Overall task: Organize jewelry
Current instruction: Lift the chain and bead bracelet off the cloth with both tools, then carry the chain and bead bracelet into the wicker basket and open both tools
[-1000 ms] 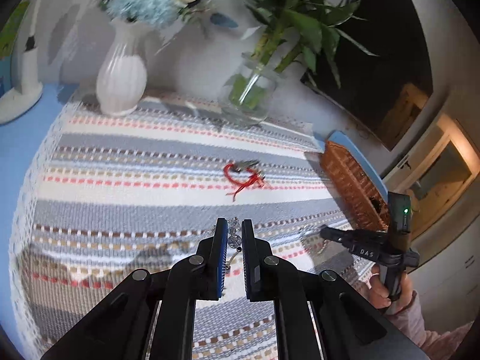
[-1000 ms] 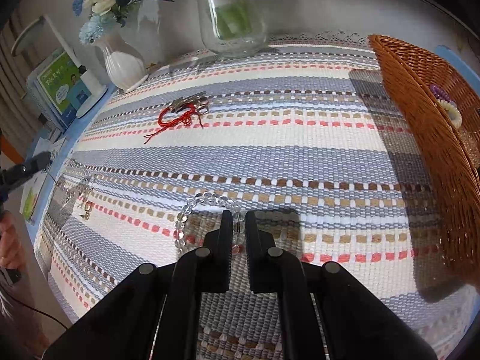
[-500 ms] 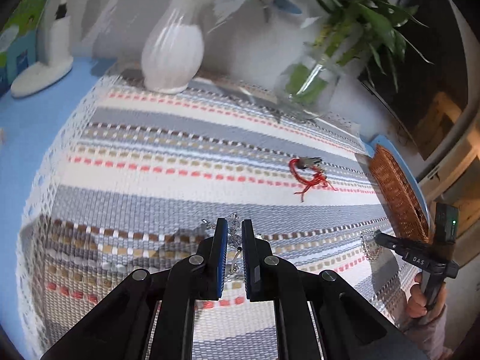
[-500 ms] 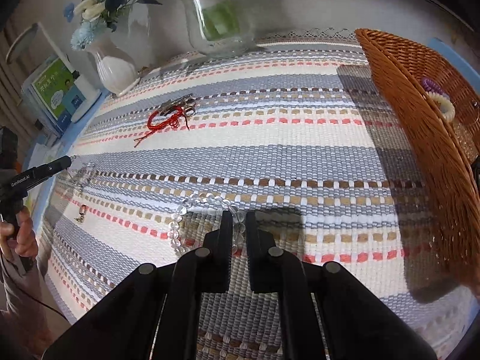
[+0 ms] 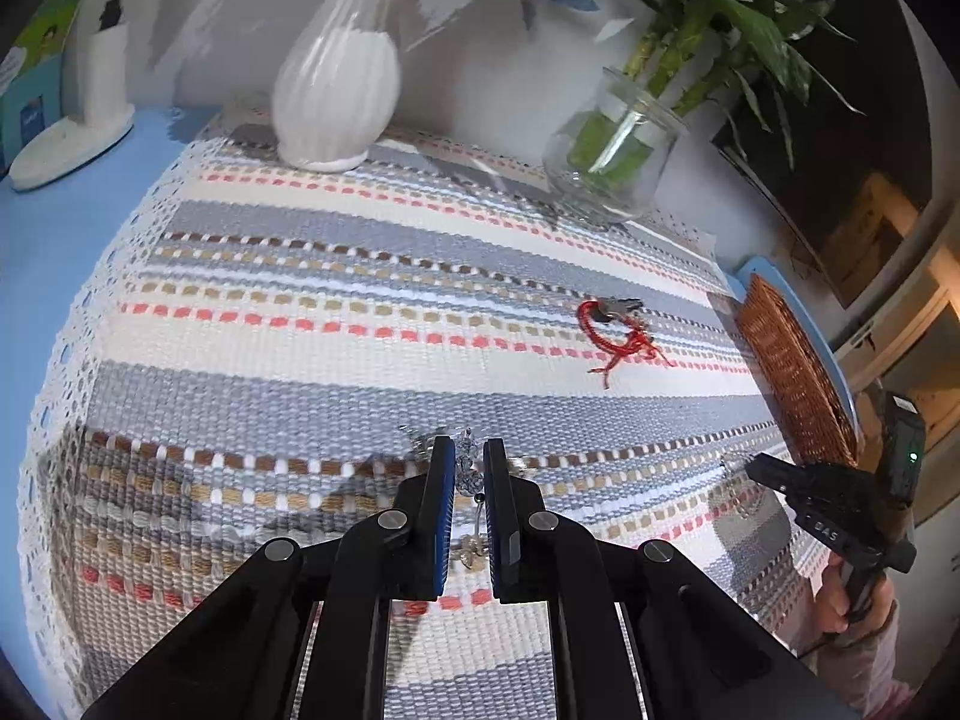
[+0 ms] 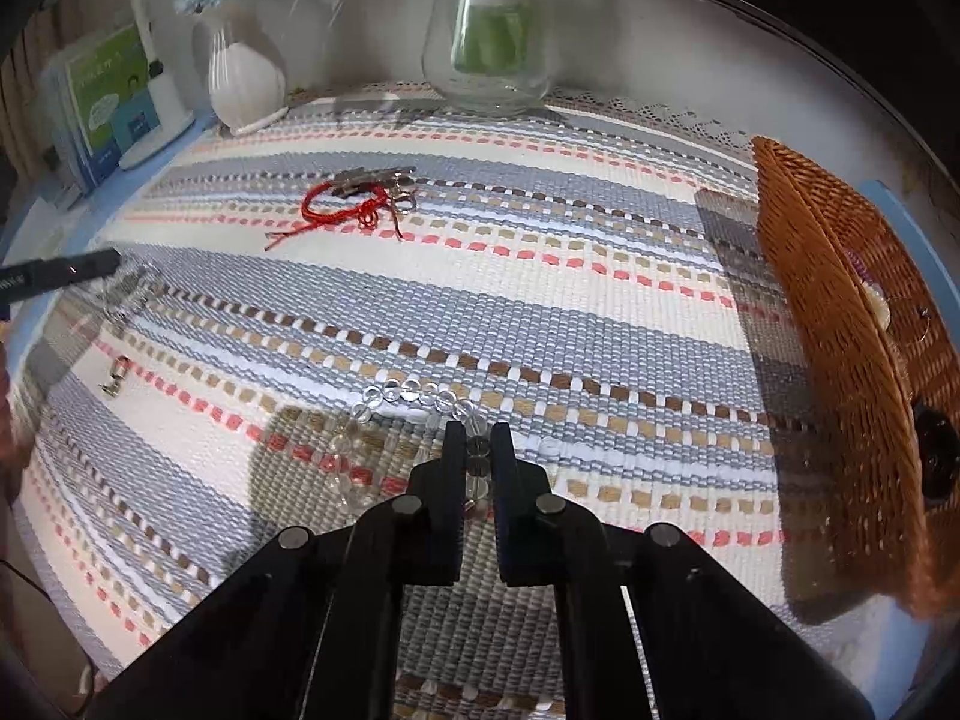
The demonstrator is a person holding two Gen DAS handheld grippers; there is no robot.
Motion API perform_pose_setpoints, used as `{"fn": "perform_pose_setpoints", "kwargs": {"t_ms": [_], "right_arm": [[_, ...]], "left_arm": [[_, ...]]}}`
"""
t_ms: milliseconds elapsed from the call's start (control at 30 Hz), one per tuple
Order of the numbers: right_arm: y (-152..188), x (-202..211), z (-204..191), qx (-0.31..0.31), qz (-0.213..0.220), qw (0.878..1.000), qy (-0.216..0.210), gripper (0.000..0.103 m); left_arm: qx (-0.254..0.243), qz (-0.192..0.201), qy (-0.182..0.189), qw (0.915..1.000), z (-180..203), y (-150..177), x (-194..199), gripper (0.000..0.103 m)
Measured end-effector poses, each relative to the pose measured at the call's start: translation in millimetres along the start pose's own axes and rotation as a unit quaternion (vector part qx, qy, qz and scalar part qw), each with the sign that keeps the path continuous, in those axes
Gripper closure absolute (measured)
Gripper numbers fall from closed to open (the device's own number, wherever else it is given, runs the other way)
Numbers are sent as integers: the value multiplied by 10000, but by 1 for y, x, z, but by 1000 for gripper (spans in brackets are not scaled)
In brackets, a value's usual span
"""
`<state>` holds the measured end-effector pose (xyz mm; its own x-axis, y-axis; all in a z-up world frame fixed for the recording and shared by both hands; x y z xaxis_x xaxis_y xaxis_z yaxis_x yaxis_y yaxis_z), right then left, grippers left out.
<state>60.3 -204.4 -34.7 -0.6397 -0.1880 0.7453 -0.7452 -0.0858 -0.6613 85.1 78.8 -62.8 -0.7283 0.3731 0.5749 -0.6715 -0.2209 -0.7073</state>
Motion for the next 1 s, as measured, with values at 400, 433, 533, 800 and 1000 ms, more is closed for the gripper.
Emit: {"fn": "perform_pose_setpoints", "kwargs": {"t_ms": [400, 433, 533, 800, 1000], "right_arm": [[-22, 32, 4, -370, 456, 9980, -251, 94], [-26, 36, 4, -403, 499, 9975, -297, 94], [-35, 49, 6, -434, 669, 9964, -301, 94], [-49, 75, 38, -1046, 886, 9886, -628, 94], [-66, 120, 98, -1314, 1327, 9822, -203, 94]], "left_arm": [[424, 163, 714, 9964, 18, -16, 22, 94], [358, 200, 779, 9961, 26, -21, 25, 94], [161, 255, 872, 9957, 47, -32, 31, 94], [-645, 250, 1267, 9895, 128, -63, 33, 94], [-1333, 121, 1598, 9780, 215, -75, 12, 94]]}}
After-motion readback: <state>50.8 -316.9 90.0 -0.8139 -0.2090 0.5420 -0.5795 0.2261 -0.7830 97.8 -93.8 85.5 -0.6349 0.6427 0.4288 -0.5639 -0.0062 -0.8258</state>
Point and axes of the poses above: each gripper's, at about its wrist camera, not at the fingertips, and x roughly against the way its jaws point, z to its right, y to its underside, the point moved 7 cm from there along -x, roughly the way its jaws point, and after that the axes turned 13 degrees about z, right-handed, at the moved point
